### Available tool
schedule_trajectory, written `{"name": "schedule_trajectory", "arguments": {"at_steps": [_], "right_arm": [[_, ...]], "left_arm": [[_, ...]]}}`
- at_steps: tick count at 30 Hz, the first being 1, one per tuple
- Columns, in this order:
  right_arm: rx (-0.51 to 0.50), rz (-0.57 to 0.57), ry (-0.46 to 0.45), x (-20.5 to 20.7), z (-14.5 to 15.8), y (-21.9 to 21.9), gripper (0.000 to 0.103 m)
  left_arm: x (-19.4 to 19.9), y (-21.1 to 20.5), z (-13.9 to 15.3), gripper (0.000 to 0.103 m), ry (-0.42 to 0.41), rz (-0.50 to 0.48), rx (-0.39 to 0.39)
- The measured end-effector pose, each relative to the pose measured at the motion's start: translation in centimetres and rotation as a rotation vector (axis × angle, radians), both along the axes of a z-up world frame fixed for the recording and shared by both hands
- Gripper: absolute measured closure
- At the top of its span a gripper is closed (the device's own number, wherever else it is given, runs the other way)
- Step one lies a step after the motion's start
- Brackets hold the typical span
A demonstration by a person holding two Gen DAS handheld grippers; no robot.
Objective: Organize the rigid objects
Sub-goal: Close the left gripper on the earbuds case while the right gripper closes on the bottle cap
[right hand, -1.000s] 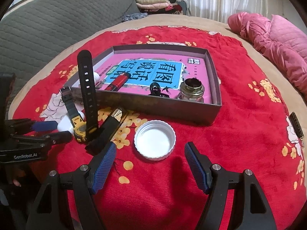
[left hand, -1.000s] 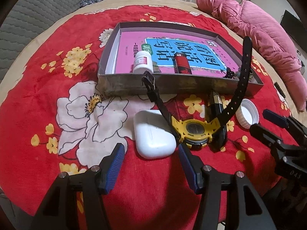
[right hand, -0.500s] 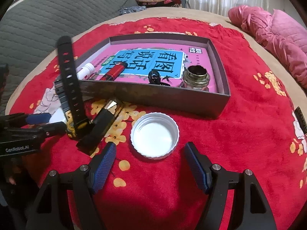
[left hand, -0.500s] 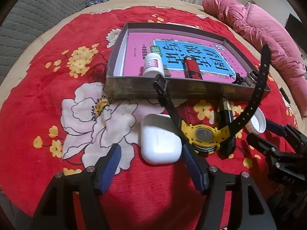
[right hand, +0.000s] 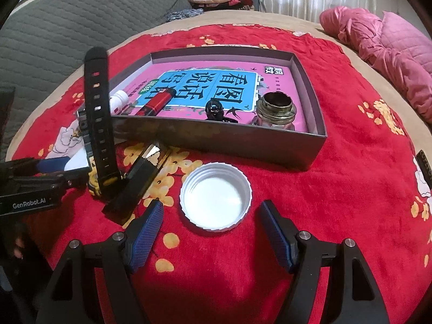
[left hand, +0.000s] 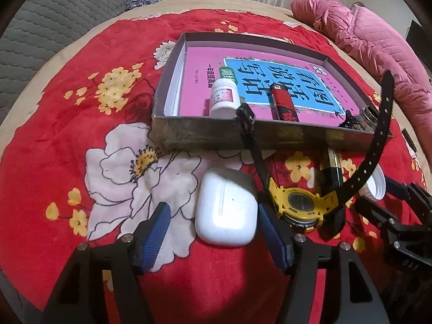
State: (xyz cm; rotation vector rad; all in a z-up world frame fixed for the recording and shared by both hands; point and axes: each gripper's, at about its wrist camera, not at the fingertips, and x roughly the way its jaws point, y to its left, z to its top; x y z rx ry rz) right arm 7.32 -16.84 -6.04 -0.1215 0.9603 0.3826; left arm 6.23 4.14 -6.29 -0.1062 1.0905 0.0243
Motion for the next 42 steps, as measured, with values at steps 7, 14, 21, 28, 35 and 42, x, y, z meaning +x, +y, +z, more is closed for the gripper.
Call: {"name": "schedule_trajectory", "arguments": {"at_steps": [7,14,21,28,35,42], "right_arm": [[-0.042,0.013,-0.031,0.3,-0.4,0.6,0.028],[-0.067,0.023,-0.051,0.4,-0.6,0.9,0.028],[-0.070,0.023,-0.061,0.6,-0.6,0.8,0.031],[-0.070,0.015,-0.060,0.7,-0.5,0.5,0.047],[-0.088,0.034,-0.069,0.6,-0.4,0.7,0.052],[-0.059,0.026,-0.063,0.7,-0.1,0.3,0.052]], "left_arm": [[0.5,0.2,-0.3,0.036,-0.015,-0.006,-0.017],[0.9,0.2,-0.5,0.036,-0.017,-0.007,-0.021],[1.1,-0.1,-0.8,0.037,-0.011,-0.018,-0.007],[1.1,-0.2,-0.9,0.038,-0.012,-0.027,0.004],[1.0,-0.4,-0.9,0.038,-0.013,-0.030,0.008],[0.7,-0.7,-0.7,0.047,-0.013,-0.047,0.011]]}}
